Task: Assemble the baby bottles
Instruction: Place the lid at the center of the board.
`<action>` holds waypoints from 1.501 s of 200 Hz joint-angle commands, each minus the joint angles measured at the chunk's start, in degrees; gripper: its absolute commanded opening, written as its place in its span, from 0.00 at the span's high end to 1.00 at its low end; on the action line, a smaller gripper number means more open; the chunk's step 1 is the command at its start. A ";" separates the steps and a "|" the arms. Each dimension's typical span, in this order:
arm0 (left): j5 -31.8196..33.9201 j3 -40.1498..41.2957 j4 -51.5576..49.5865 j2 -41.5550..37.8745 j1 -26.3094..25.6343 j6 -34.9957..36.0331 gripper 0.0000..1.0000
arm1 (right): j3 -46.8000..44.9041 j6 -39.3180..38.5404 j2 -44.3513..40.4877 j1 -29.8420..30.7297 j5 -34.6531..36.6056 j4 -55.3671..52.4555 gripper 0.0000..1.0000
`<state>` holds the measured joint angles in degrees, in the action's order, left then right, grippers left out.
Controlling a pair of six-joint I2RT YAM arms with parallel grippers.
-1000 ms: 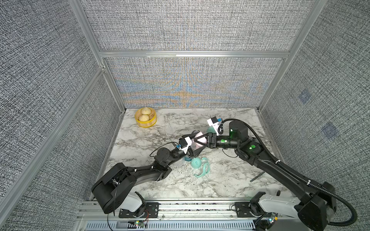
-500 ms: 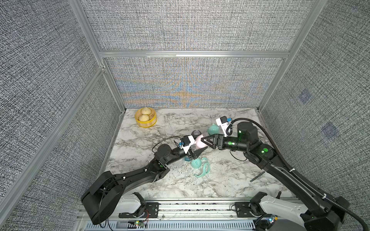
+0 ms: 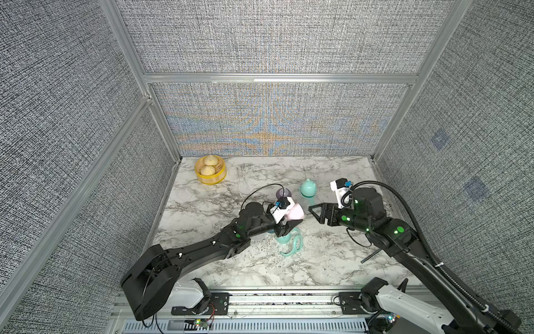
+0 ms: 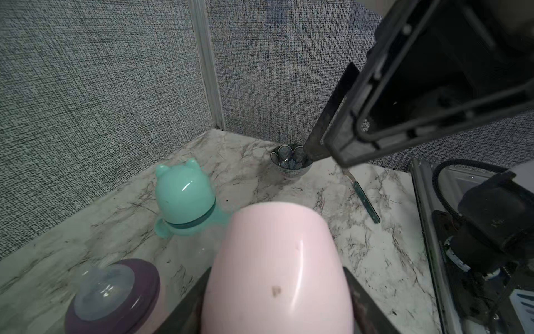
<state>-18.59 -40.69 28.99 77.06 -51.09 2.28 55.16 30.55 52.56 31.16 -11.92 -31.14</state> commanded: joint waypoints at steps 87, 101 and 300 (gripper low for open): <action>10.63 -16.61 -26.16 15.15 -8.16 -2.44 0.72 | -0.10 -0.13 -7.02 -1.54 25.05 -19.25 0.18; 12.72 -19.19 -29.15 17.25 -9.43 -2.50 0.72 | -0.33 -0.13 -7.70 -1.71 25.51 -19.86 0.18; 17.82 -47.41 -60.67 42.76 -16.06 -5.54 0.60 | 0.04 -0.57 -15.09 -3.21 28.45 -26.87 0.18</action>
<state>-0.03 -86.91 -29.15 118.74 -67.09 -3.03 54.81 30.09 37.95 28.01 16.23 -56.80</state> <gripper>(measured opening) 0.609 0.821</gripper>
